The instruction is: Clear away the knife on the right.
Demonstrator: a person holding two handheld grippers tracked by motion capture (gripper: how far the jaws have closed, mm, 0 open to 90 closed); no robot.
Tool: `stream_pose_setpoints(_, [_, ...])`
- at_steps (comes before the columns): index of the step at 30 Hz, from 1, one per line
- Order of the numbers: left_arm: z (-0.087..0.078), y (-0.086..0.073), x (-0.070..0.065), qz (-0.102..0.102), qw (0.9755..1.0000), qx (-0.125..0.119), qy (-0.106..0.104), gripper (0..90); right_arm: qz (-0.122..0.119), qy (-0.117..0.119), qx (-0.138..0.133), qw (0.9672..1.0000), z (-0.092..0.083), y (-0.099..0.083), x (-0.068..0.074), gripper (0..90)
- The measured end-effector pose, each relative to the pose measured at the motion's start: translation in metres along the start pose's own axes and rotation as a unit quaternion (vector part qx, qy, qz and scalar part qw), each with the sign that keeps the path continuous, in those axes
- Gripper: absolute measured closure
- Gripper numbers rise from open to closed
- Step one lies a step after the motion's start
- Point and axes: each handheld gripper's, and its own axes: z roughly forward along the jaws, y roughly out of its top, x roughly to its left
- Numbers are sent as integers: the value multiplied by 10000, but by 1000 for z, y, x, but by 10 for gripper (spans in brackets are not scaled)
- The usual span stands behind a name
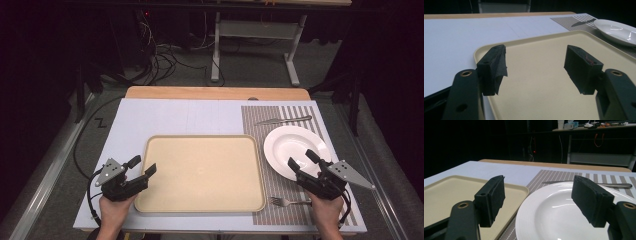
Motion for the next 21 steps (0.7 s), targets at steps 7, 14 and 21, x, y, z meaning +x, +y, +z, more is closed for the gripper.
stream_pose_setpoints(7, [-1, 0, -1, 18, 10000, -1, -3, 347, 78, -10, 59, 10000, 8, 3, -2, 278])
stream_pose_setpoints(14, [-1, 0, -1, 26, 10000, 8, 28, 347, 73, -61, 90, 9999, 13, 4, -7, 279])
stream_pose_setpoints(21, [0, 0, 0, -20, 10000, -4, 47, 352, 99, -159, 130, 9997, 17, 5, -11, 279])
